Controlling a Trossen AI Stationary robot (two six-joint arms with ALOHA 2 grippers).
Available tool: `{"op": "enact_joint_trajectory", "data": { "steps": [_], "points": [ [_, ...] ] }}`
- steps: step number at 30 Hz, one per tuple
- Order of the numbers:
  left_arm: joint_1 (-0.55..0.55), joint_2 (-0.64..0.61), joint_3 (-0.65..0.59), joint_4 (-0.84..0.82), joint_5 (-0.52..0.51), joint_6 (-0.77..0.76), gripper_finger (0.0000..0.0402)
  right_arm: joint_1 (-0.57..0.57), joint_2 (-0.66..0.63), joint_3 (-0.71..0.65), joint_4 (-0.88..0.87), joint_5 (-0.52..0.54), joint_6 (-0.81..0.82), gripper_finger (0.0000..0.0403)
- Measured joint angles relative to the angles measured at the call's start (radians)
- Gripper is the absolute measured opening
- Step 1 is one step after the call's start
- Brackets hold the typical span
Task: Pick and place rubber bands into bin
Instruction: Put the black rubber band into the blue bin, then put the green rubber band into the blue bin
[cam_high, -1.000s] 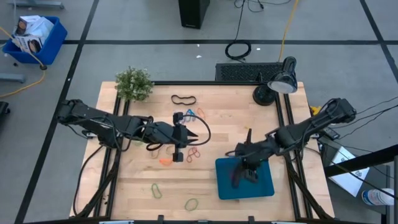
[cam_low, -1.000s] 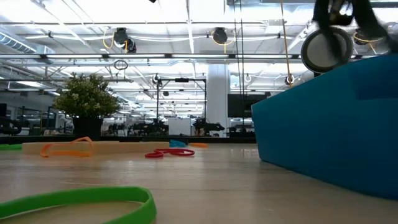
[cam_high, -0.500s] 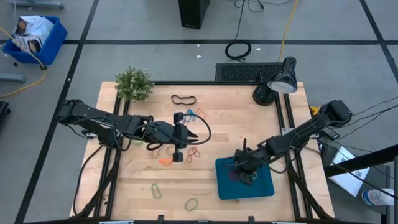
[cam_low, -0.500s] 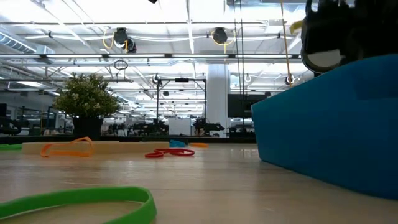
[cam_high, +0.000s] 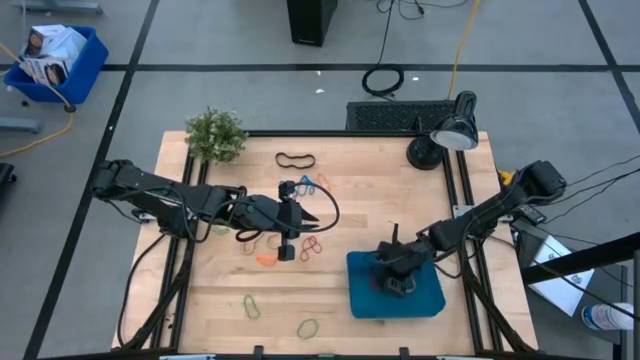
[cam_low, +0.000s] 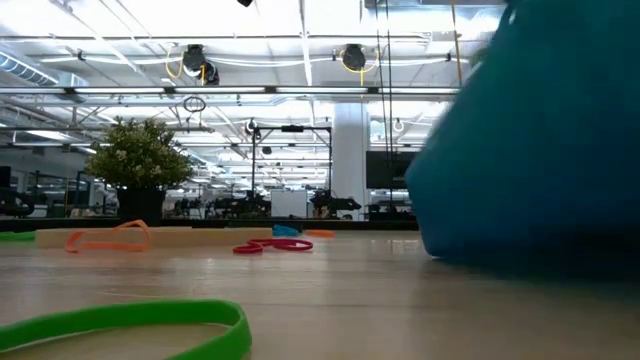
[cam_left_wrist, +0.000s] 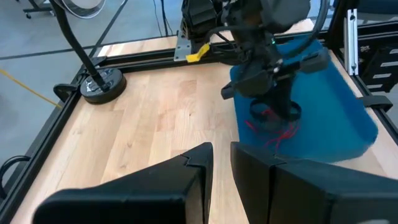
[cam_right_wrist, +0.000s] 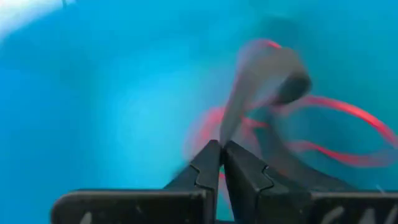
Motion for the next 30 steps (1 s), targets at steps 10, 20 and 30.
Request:
{"op": "enact_joint_trajectory", "data": {
  "steps": [10, 20, 30],
  "points": [
    [0.0, 0.0, 0.0, 0.0, 0.0, 0.004, 0.0065, 0.0, -0.001, 0.0, -0.004, 0.009, -0.054, 0.0077],
    [0.0, 0.0, 0.0, 0.0, 0.0, 0.007, 0.0065, -0.001, -0.059, 0.029, -0.004, 0.07, -0.16, 0.0122],
    [0.0, 0.0, 0.0, 0.0, -0.005, 0.006, 0.0065, -0.031, -0.278, 0.156, -0.012, 0.171, -0.461, 0.012]
  ]
}}
